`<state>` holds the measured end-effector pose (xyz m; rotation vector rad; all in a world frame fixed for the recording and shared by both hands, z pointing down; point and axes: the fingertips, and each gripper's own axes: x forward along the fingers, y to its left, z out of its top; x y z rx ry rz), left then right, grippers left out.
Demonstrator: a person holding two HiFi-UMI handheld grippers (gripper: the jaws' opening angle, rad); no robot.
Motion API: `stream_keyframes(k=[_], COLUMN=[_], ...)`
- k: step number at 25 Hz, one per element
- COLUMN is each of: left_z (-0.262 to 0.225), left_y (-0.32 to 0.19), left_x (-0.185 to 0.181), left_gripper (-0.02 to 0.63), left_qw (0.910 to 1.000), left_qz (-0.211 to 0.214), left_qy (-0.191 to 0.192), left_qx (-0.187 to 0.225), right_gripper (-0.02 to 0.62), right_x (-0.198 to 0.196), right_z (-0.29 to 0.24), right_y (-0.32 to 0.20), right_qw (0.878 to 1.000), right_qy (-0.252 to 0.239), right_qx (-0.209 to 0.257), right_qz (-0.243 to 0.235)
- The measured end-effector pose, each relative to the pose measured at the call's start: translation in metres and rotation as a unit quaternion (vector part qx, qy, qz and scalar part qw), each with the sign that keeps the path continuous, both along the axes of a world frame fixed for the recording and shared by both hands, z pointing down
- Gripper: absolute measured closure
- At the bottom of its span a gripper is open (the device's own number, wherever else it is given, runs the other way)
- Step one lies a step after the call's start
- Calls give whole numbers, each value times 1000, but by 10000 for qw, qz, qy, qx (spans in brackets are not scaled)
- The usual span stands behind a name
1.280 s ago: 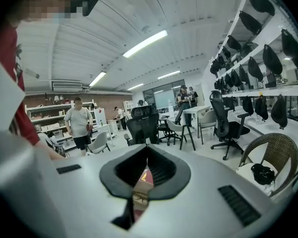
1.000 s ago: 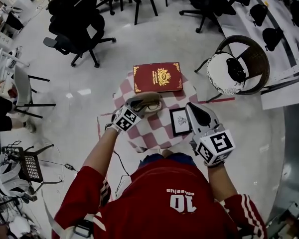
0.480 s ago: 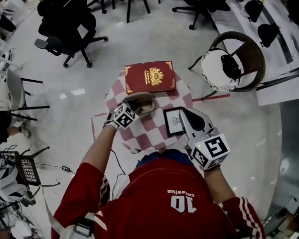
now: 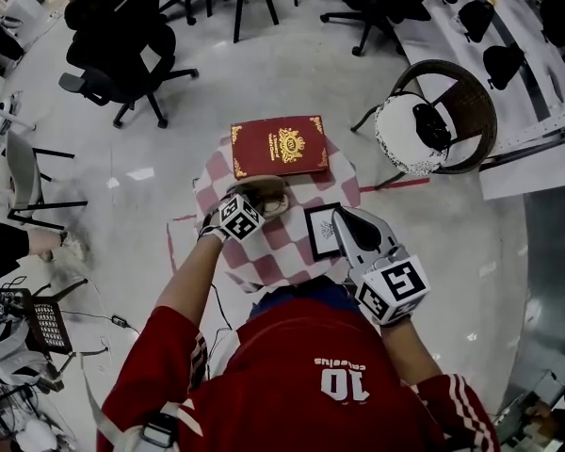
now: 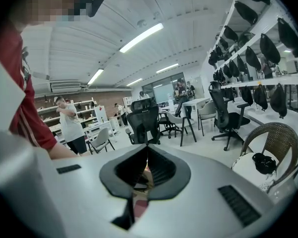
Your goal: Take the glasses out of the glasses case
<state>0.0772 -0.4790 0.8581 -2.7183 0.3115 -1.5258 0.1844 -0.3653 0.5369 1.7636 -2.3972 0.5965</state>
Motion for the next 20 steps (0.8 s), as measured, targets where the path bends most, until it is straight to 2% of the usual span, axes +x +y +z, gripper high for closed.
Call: stream_keyframes(k=[9,14,20], left_z=[-7,-20,-58], left_y=[6,6,15], left_x=[-1,5,7], left_gripper=[581,586,586], left_qw=[9988,9990,9970], left_qz=[411,403,553], left_qy=[-245,-64,236], left_qx=[136,206,491], right_gripper=[578,578,578], right_x=[5,6,9], right_z=[0,-11,-25], right_y=[-9,-10,6], right_qw=[9998,9997,9999], right_qy=[-56,-22,-71], right_qx=[-150,-89,50], right_qz=[-132,-239,74])
